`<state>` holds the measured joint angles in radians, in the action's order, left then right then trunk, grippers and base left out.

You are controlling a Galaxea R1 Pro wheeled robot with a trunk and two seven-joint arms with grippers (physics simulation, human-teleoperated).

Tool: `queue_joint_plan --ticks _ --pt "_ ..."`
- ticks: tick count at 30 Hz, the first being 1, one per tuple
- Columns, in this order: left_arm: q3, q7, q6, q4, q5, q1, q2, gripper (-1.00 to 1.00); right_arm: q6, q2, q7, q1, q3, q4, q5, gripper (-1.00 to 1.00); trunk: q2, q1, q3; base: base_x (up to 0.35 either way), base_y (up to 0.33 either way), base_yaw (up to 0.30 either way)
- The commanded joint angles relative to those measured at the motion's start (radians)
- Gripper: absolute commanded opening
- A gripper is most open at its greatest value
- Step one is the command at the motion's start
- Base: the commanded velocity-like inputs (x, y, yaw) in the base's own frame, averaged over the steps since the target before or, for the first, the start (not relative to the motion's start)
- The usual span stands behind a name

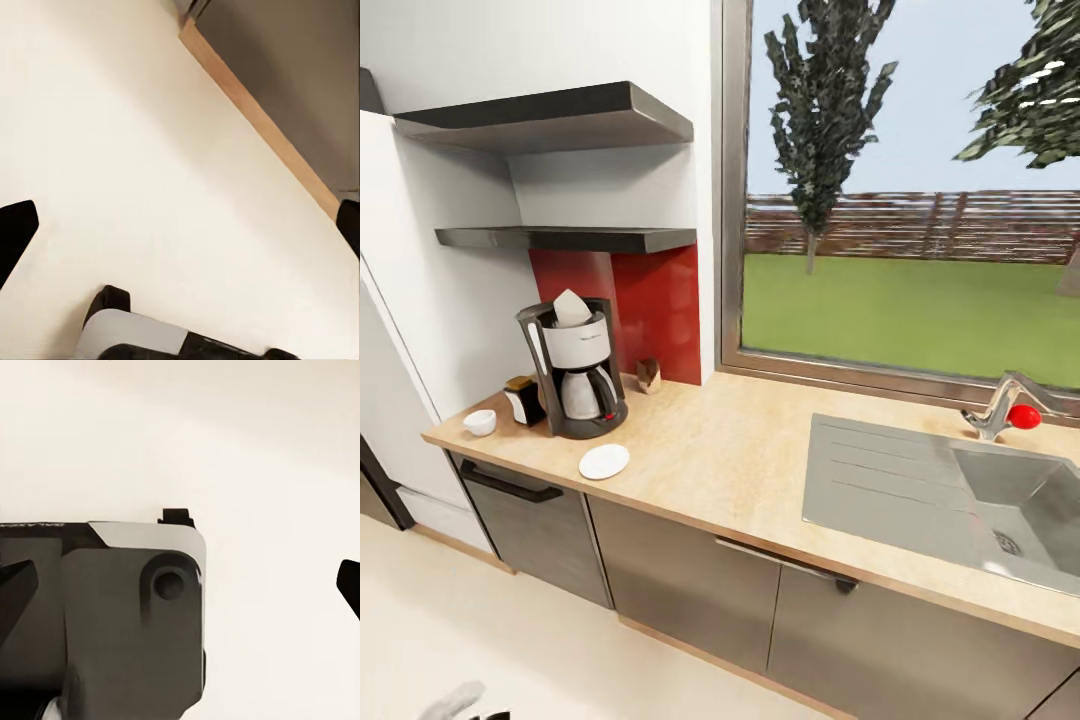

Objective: Set up a coffee station on the kitchen countertop: keep the coffee maker on the countertop, move the bottle of coffee from the kitchen shelf to the counter next to the coffee maker, place a paper coffee filter on top of the coffee maker, put the saucer next to the coffee maker with the coffee cup on the saucer, and place the electric kettle next to the coffee maker.

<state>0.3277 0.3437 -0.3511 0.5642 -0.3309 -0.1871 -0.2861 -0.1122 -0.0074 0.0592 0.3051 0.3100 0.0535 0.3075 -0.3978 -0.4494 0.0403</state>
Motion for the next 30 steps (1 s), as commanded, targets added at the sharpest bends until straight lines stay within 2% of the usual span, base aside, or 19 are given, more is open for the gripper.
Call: queue_joint_plan --ticks 1,3,4,6,7,8,9,10,11,13,16,19,21,22,25,30 --pt "-0.002 0.002 0.028 -0.033 0.015 0.001 0.000 1.00 -0.007 0.000 0.004 0.000 0.008 0.003 0.009 1.00 -0.002 -0.001 0.002 -0.003 0.000 0.000" --pt "-0.018 0.000 0.169 -0.148 0.105 0.005 0.001 1.00 -0.001 -0.001 0.004 0.000 0.007 0.005 0.010 1.00 -0.002 -0.001 0.002 -0.002 0.000 0.000" --pt "-0.020 -0.001 0.204 -0.173 0.128 0.005 0.001 1.00 0.002 -0.002 0.004 0.000 0.007 0.005 0.010 1.00 -0.002 -0.001 0.002 -0.001 0.000 0.000" --pt "-0.025 -0.007 0.336 -0.263 0.209 0.007 0.002 1.00 0.028 -0.003 0.003 0.000 0.006 0.005 0.011 1.00 -0.002 -0.001 0.002 0.000 0.000 0.000" --pt "-0.026 -0.010 0.366 -0.284 0.228 0.007 0.002 1.00 0.036 -0.003 0.003 0.000 0.006 0.005 0.011 1.00 -0.002 -0.001 0.002 0.000 0.000 0.000" --pt "-0.027 -0.021 0.416 -0.326 0.264 0.007 0.003 1.00 0.051 -0.003 0.002 0.000 0.006 0.005 0.012 1.00 -0.002 -0.001 0.002 0.000 0.000 0.000" --pt "-0.028 -0.048 0.470 -0.388 0.315 0.007 0.006 1.00 0.068 -0.004 0.002 0.000 0.006 0.005 0.012 1.00 -0.002 -0.001 0.002 0.000 0.000 0.000" --pt "-0.028 -0.074 0.492 -0.423 0.346 0.007 0.010 1.00 0.074 -0.004 0.001 0.000 0.006 0.005 0.012 1.00 -0.002 -0.001 0.002 0.000 0.000 0.000" --pt "-0.028 -0.089 0.500 -0.437 0.360 0.007 0.012 1.00 0.077 -0.004 0.001 0.000 0.006 0.005 0.012 1.00 -0.002 -0.001 0.002 0.000 0.000 0.000" --pt "-0.028 -0.156 0.519 -0.475 0.415 0.009 0.021 1.00 0.083 -0.004 0.001 0.000 0.007 0.005 0.013 1.00 -0.002 -0.001 0.002 0.000 0.000 0.000" --pt "-0.029 -0.242 0.526 -0.495 0.469 0.017 0.034 1.00 0.085 -0.002 0.001 0.000 0.007 0.005 0.013 1.00 -0.002 -0.001 0.002 0.000 0.000 0.000" --pt "-0.030 -0.304 0.528 -0.501 0.506 0.032 0.056 1.00 0.086 -0.001 0.003 0.000 0.006 0.004 0.013 1.00 -0.002 -0.001 0.002 0.000 0.000 0.000" --pt "-0.030 -0.322 0.528 -0.502 0.527 0.038 0.068 1.00 0.086 -0.002 0.003 0.000 0.005 0.003 0.013 1.00 -0.002 -0.001 0.002 0.000 0.000 0.000" --pt "-0.030 -0.335 0.528 -0.503 0.557 0.043 0.076 1.00 0.086 -0.002 0.003 0.000 0.005 0.002 0.014 1.00 -0.002 -0.001 0.002 0.000 0.000 0.000" --pt "-0.030 -0.342 0.525 -0.503 0.584 0.045 0.080 1.00 0.086 -0.002 0.002 0.000 0.005 0.002 0.014 1.00 -0.002 -0.001 0.002 0.000 0.000 0.000" --pt "-0.030 -0.345 0.523 -0.504 0.597 0.047 0.081 1.00 0.086 -0.002 0.003 0.000 0.005 0.002 0.013 1.00 -0.002 -0.001 0.002 0.000 0.000 0.000"
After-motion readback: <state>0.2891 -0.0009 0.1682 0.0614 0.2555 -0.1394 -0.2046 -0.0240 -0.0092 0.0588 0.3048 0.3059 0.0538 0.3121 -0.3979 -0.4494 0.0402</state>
